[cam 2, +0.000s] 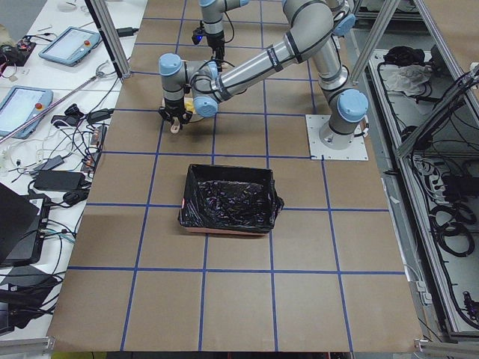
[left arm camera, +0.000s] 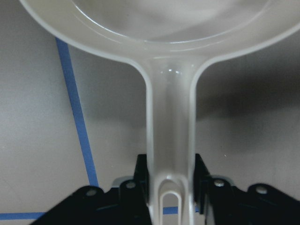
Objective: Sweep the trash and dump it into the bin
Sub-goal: 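Sweep the yellow sponge into the dustpan with the brush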
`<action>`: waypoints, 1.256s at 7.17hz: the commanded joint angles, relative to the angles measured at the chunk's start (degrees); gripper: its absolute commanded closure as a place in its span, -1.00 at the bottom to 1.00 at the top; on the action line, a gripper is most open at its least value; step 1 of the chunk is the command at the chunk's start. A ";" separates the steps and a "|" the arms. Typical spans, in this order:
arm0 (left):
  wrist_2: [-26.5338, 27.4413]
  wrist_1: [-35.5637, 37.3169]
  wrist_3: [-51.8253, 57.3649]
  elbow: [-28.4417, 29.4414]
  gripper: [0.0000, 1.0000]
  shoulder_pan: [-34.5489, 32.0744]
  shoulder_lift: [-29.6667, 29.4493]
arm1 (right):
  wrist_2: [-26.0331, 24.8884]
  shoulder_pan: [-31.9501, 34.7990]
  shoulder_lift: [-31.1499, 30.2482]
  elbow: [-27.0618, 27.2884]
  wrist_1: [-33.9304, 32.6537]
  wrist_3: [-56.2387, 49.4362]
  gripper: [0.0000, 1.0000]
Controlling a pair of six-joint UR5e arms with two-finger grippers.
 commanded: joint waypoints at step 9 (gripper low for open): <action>0.00 0.00 -0.02 -0.07 0.85 0.00 0.00 | -1.11 -2.26 6.77 0.56 -11.35 -8.36 1.00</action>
